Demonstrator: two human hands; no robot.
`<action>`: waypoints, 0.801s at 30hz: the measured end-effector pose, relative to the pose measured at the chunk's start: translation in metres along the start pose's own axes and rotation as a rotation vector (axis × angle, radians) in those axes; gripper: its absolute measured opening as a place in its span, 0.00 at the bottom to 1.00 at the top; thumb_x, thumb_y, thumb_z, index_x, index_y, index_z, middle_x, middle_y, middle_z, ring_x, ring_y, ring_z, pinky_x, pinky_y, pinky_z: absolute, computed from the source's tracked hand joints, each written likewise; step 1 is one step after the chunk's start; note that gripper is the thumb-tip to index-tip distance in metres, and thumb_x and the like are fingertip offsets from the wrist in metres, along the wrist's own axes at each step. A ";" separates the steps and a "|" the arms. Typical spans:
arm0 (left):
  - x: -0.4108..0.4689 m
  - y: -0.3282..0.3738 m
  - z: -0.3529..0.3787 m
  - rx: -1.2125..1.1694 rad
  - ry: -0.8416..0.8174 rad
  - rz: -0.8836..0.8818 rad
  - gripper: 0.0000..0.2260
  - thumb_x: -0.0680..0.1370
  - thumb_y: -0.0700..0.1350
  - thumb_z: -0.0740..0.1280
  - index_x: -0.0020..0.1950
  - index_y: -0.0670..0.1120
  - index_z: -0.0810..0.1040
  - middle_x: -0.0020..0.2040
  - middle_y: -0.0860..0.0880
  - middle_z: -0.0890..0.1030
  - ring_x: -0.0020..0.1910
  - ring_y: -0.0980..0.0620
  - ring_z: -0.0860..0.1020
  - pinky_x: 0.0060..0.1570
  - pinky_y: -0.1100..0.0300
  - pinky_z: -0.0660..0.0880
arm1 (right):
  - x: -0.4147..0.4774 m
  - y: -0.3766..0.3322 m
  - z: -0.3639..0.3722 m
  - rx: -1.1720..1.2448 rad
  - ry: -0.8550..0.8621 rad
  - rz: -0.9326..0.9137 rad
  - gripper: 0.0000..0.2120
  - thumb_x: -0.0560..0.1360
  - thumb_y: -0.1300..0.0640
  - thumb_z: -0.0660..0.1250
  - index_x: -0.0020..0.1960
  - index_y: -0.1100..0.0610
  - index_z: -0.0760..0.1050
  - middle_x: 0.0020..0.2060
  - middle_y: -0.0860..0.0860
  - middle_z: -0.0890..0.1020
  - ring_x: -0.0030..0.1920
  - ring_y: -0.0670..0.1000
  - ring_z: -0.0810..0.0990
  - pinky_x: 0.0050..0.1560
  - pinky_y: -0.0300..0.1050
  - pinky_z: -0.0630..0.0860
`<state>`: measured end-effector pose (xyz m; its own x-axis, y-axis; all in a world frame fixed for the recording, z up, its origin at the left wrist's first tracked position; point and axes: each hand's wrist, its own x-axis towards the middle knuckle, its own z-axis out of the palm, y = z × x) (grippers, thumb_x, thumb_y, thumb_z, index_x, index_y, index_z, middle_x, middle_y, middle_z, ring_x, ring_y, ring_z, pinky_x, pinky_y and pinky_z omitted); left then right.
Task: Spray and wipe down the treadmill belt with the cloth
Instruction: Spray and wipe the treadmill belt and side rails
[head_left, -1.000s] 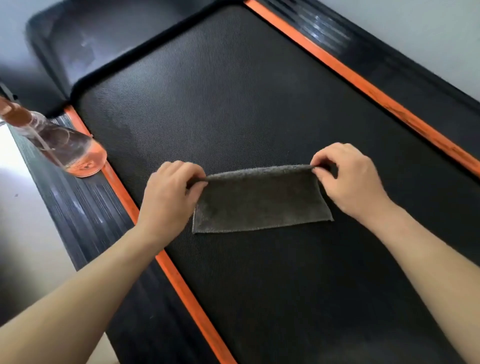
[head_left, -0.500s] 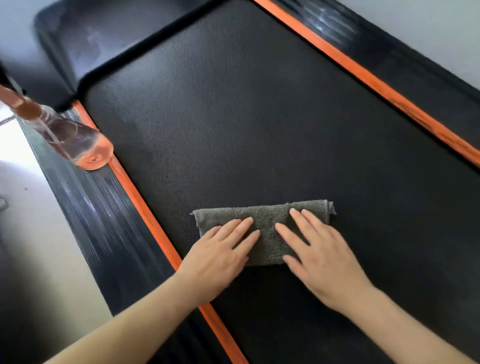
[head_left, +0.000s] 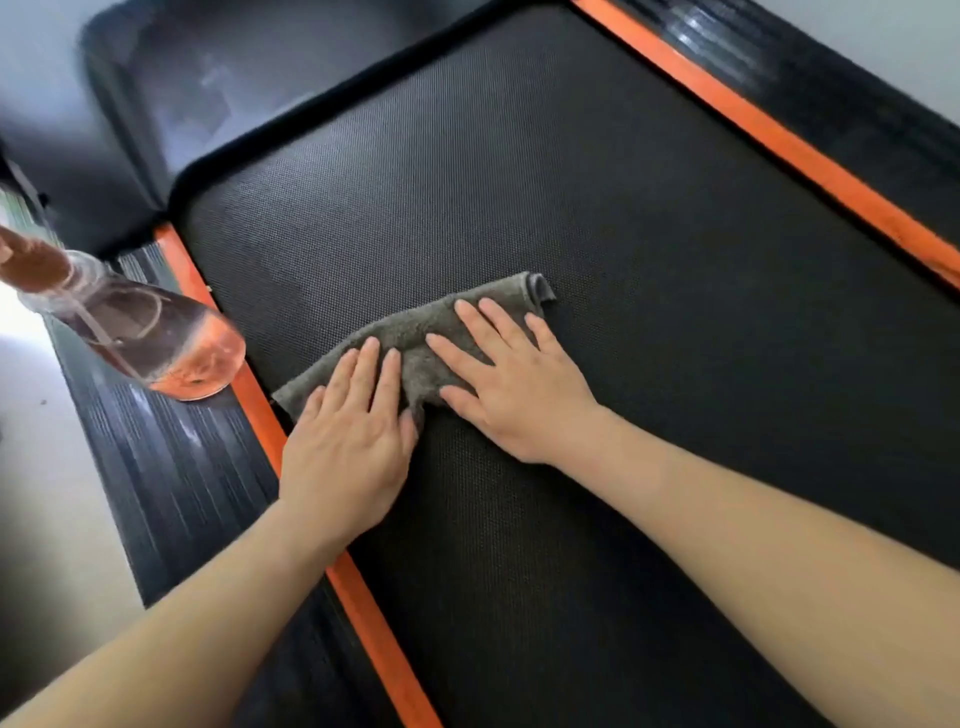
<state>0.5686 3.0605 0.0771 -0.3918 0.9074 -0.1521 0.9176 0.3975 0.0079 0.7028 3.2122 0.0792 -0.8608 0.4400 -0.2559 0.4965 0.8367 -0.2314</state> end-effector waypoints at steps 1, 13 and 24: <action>0.015 -0.006 0.000 -0.027 -0.004 -0.040 0.26 0.84 0.52 0.51 0.79 0.41 0.60 0.78 0.39 0.60 0.77 0.39 0.61 0.70 0.40 0.65 | 0.022 0.000 -0.007 -0.013 -0.006 0.003 0.28 0.82 0.37 0.43 0.81 0.41 0.44 0.81 0.49 0.41 0.80 0.51 0.38 0.78 0.58 0.40; 0.046 0.030 -0.006 -0.109 -0.060 0.077 0.32 0.79 0.59 0.46 0.80 0.44 0.59 0.80 0.43 0.57 0.79 0.41 0.56 0.71 0.36 0.60 | 0.014 0.047 -0.024 -0.157 -0.010 -0.010 0.28 0.81 0.41 0.40 0.80 0.44 0.55 0.80 0.57 0.54 0.79 0.61 0.54 0.75 0.58 0.59; -0.064 0.101 0.010 -0.121 -0.084 0.563 0.26 0.76 0.61 0.58 0.73 0.56 0.72 0.75 0.51 0.70 0.72 0.50 0.70 0.67 0.45 0.68 | -0.236 0.045 0.057 -0.008 0.120 0.138 0.26 0.82 0.40 0.45 0.79 0.43 0.56 0.78 0.55 0.62 0.77 0.58 0.61 0.69 0.51 0.59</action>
<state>0.6867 3.0407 0.0774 0.1657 0.9715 -0.1693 0.9668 -0.1262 0.2220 0.9349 3.1274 0.0754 -0.7921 0.5860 -0.1710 0.6102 0.7681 -0.1942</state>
